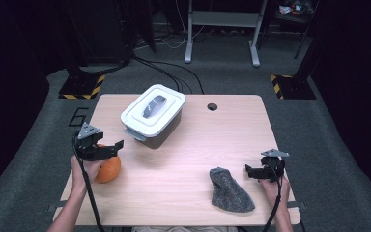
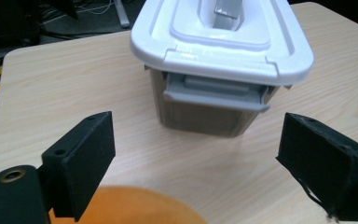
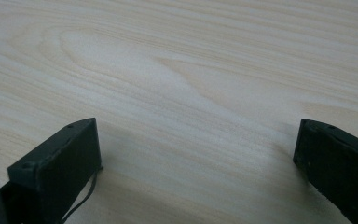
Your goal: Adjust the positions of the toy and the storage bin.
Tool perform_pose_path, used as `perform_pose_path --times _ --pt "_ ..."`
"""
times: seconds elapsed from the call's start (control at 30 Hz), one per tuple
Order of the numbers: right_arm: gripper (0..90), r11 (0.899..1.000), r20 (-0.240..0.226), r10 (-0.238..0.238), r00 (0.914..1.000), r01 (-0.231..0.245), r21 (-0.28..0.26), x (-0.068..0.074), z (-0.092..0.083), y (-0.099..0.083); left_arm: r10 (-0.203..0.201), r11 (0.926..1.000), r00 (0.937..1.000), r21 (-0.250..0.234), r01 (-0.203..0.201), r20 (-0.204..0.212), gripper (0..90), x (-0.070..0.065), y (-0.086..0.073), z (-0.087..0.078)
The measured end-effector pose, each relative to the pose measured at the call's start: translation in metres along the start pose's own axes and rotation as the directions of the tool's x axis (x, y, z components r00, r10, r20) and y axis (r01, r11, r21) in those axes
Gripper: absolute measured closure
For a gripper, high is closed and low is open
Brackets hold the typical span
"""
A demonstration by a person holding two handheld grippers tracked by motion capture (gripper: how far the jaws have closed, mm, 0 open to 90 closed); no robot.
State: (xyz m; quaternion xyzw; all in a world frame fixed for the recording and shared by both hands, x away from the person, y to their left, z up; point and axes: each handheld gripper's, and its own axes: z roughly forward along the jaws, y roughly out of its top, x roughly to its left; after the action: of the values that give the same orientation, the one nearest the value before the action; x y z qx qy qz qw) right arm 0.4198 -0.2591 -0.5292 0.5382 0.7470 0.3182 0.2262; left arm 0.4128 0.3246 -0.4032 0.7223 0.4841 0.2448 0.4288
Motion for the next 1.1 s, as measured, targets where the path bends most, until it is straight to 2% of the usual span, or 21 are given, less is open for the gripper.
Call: perform_pose_path --times 0.17,0.33,0.37,0.47,0.77,0.93,1.1 --pt "0.0 1.000 0.000 0.002 1.0000 -0.002 0.000 0.000 0.000 0.000 0.023 0.9997 0.9997 -0.010 -0.024 -0.007 9.6 -0.001 0.016 0.014" --pt "0.0 1.000 0.000 0.002 1.0000 -0.002 0.000 0.000 0.000 0.000 0.046 0.9989 0.9989 0.012 -0.046 -0.004 9.6 0.000 0.029 0.028" --pt "0.0 1.000 0.000 0.002 1.0000 -0.002 0.000 0.000 0.000 0.000 0.046 0.9989 0.9989 0.012 -0.046 -0.004 8.7 0.000 0.029 0.028" --pt "0.0 1.000 0.000 0.002 1.0000 -0.002 0.001 0.000 0.000 0.000 0.034 0.9989 0.9993 0.034 -0.033 -0.015 3.4 0.005 0.036 0.044" --pt "0.0 1.000 -0.001 0.002 1.0000 -0.002 0.001 0.000 0.000 0.000 0.034 0.9973 0.9988 0.067 -0.032 -0.035 2.7 0.015 0.048 0.074" --pt "0.0 1.000 -0.002 0.002 1.0000 -0.002 0.001 0.000 0.000 0.000 0.051 0.9958 0.9979 0.079 -0.048 -0.039 4.3 0.017 0.055 0.086" --pt "0.0 1.000 -0.002 0.001 1.0000 -0.001 0.000 0.000 0.000 0.000 0.056 0.9924 0.9977 0.111 -0.051 -0.038 4.6 0.018 0.057 0.095"
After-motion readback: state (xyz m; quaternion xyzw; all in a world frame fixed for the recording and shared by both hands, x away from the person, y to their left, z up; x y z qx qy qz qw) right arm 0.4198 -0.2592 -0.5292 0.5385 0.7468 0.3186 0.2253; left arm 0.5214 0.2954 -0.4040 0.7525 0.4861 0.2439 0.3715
